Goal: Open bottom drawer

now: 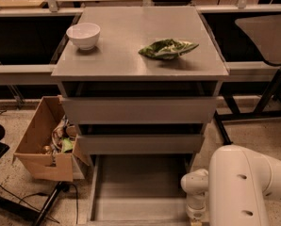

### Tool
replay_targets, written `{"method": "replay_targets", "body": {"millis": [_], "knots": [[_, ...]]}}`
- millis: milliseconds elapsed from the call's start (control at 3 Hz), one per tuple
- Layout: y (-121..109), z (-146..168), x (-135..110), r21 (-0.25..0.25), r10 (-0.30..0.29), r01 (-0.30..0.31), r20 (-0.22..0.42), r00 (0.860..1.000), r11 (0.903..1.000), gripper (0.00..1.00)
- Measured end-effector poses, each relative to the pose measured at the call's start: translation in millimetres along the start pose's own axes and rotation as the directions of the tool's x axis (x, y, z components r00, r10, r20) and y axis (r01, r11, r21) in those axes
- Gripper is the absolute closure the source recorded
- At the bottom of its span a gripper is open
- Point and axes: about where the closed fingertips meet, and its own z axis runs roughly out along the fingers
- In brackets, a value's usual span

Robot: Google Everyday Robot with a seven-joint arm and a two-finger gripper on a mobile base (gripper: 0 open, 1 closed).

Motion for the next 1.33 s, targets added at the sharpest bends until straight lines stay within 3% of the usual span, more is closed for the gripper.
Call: {"method": "replay_targets", "body": {"millis": [1333], "knots": [[2.4, -0.8, -0.4, -0.018, 0.02, -0.02, -0.003, 1.0, 0.9996, 1.0]]}}
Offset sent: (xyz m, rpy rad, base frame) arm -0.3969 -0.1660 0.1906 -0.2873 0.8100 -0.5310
